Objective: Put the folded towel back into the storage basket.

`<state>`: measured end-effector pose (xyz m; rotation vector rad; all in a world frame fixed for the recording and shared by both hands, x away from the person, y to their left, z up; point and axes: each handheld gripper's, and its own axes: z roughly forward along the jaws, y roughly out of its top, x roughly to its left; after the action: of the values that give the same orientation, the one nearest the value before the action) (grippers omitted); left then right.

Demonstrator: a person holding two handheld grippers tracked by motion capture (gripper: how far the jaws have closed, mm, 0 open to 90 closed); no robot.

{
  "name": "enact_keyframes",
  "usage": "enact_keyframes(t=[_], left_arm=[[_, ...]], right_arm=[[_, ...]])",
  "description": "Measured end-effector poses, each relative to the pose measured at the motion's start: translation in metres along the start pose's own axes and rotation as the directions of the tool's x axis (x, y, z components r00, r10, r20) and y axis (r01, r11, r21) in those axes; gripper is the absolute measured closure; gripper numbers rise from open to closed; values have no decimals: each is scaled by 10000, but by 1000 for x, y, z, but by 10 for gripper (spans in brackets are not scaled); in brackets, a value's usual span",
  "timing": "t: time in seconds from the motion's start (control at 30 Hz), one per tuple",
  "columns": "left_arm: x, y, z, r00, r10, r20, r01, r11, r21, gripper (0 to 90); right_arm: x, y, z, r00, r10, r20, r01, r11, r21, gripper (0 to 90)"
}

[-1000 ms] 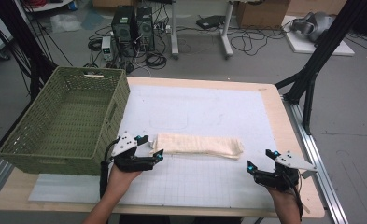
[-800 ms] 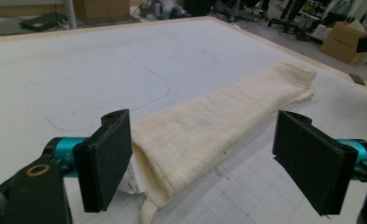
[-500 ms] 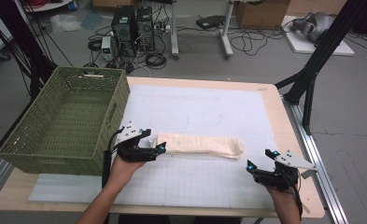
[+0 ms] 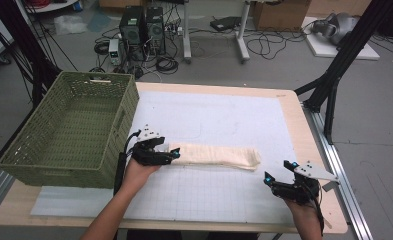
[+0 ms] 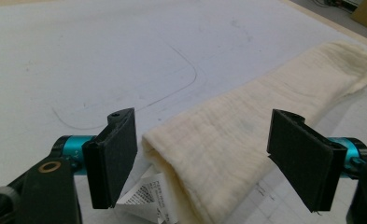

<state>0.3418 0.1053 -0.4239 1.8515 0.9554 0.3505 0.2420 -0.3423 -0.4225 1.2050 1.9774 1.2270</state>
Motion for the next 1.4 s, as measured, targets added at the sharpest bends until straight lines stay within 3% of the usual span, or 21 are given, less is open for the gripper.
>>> enact_keyframes(t=[0.4,0.5,0.67,0.8,1.0,1.07,1.2,1.4], left_arm=[[0,-9,15,9987,165,-481,-118,9951,977,309],[-1,-13,19,9965,524,-659,-426,9891,1413,345],[-3,-17,22,9960,648,-611,-536,9839,1703,405],[-7,-17,22,9944,971,-414,-885,9808,1740,518],[-10,-18,22,9964,843,20,-834,9817,1714,700],[-11,-18,22,9942,1073,116,-1077,9792,1721,761],[-11,-18,22,9939,1090,182,-1105,9811,1589,800],[-7,-18,19,9955,806,493,-861,9888,1218,811]], right_arm=[[-1,-1,0,10000,-31,52,31,10000,36,155],[-1,-1,0,10000,25,61,-25,10000,26,155],[-2,-1,-1,10000,34,78,-34,10000,1,155],[-1,-1,-1,10000,49,66,-49,10000,27,155],[-1,-1,-1,10000,24,80,-25,10000,47,155],[-1,-1,-1,10000,-11,74,11,10000,28,155],[-1,-1,-1,10000,-3,76,3,10000,30,155],[-1,-1,-1,10000,30,69,-30,10000,65,155]])
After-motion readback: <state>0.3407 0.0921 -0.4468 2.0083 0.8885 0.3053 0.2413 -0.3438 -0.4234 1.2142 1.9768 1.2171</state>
